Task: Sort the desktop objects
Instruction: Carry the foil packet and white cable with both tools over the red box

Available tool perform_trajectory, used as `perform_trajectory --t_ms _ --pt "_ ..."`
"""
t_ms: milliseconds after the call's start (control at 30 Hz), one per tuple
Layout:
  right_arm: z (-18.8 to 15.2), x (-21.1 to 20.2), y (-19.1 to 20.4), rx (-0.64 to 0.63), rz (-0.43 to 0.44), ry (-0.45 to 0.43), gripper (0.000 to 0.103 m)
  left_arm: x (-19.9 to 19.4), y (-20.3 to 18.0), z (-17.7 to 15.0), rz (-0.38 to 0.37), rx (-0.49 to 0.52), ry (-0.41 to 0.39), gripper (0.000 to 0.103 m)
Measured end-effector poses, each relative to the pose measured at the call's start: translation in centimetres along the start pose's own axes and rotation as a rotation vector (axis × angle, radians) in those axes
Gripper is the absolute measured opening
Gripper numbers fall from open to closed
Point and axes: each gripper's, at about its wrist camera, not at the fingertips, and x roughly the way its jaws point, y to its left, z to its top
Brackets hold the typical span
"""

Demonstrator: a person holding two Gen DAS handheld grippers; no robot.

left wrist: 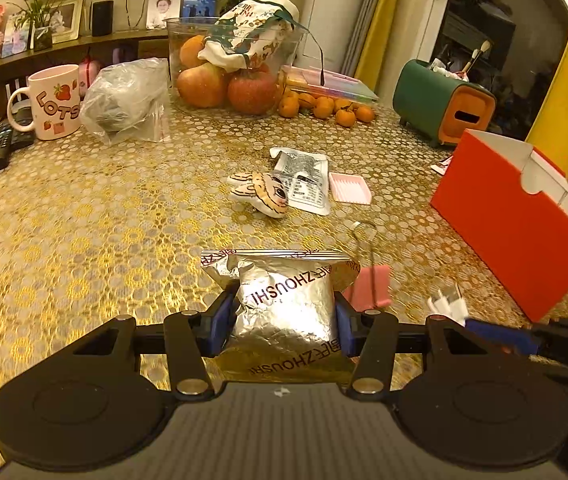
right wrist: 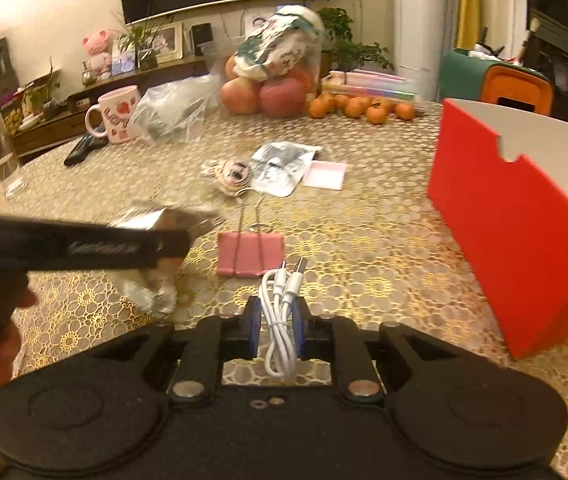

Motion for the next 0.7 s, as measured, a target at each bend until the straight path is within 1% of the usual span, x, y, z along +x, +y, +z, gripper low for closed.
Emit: perform_trajectory --t_ms 167,300,700 --pt "0.1 -1.8 -1.1 0.028 0.004 -0.022 0.015 -1.7 -1.7 -0.3 -0.014 0.001 0.0 0.05" --pt "0.1 -3.4 -1.9 0.036 0.005 -0.04 0.015 -3.0 -3.3 -0.2 -0.035 -0.021 -0.001 0.05" --pt "0.4 -9.3 -6.0 0.101 0.003 -0.105 0.015 -6.4 -10.3 0.8 -0.121 0.04 -0.029 0.05"
